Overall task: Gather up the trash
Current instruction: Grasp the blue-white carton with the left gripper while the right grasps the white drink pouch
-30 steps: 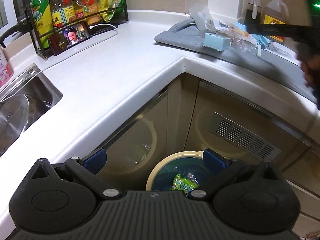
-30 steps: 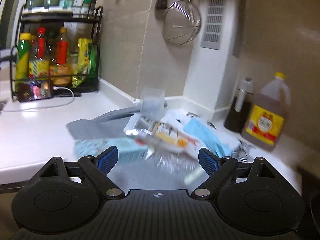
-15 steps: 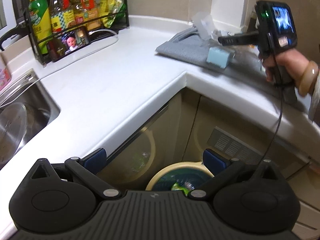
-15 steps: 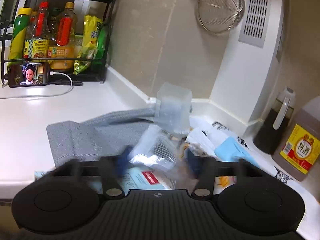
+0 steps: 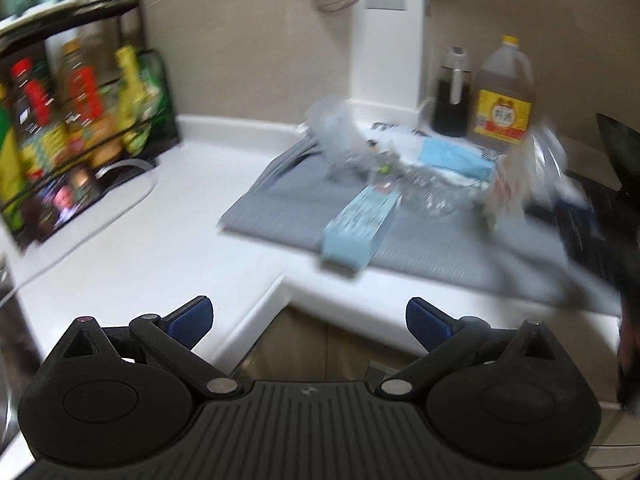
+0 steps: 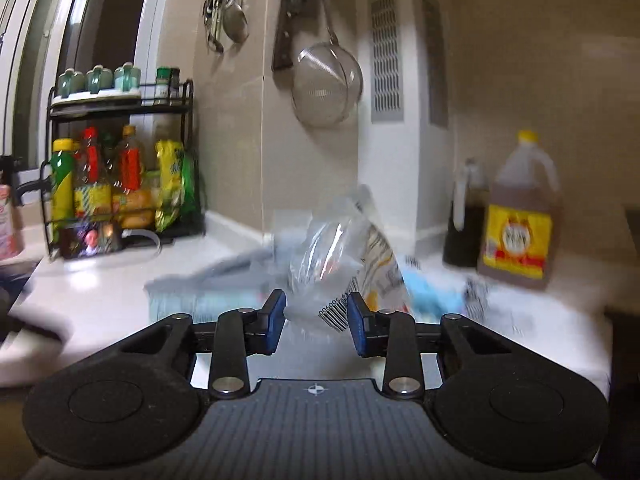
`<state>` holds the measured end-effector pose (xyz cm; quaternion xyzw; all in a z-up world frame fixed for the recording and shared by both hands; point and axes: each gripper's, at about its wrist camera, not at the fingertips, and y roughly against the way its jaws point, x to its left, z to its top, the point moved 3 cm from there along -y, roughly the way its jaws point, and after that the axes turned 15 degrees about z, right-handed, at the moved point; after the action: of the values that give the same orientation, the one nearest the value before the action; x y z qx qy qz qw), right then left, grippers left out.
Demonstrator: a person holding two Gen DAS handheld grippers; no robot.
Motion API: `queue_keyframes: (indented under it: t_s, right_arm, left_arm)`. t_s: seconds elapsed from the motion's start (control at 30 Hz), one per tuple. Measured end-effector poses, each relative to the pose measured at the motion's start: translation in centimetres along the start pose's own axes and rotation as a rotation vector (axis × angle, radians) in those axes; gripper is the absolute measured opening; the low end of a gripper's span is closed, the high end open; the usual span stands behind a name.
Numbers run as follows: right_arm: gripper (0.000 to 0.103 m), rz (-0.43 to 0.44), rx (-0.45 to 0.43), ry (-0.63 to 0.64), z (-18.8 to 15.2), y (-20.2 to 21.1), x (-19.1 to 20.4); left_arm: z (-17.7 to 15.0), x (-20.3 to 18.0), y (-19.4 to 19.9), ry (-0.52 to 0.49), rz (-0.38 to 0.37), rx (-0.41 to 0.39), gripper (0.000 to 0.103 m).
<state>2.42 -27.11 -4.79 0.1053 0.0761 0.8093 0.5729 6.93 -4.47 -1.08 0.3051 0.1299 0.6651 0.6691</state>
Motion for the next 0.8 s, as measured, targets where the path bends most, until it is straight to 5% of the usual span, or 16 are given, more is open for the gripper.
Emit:
queue_keyframes:
  t_s: [0.17, 0.27, 0.3, 0.37, 0.57, 0.8]
  right_arm:
    - [0.036, -0.082, 0.106, 0.014, -3.1, 1.7, -1.0]
    - [0.040, -0.165, 0.135, -0.120, -3.7, 2.1, -2.7]
    - [0.045, -0.176, 0.131, -0.180, -3.8, 2.3, -3.3]
    - [0.083, -0.193, 0.122, -0.256, -3.9, 2.6, -4.0]
    - [0.099, -0.350, 0.103, -0.073, -3.7, 3.5, -3.5]
    - [0.102, -0.248, 0.226, -0.022, -0.8, -0.7, -5.8]
  left_arm:
    - [3.9, -3.5, -2.9, -0.062, -0.070, -0.029, 0.103]
    - [5.4, -5.2, -5.7, -0.075, -0.055, -0.002, 0.103]
    - [5.8, -5.6, -6.7, -0.082, -0.059, 0.012, 0.103]
    - [6.3, -6.4, -8.4, -0.100, -0.059, 0.041, 0.103]
    - [6.3, -7.1, -11.4, -0.138, -0.048, 0.099, 0.103]
    - [6.4, -7.5, -13.4, -0.144, -0.055, 0.154, 0.103]
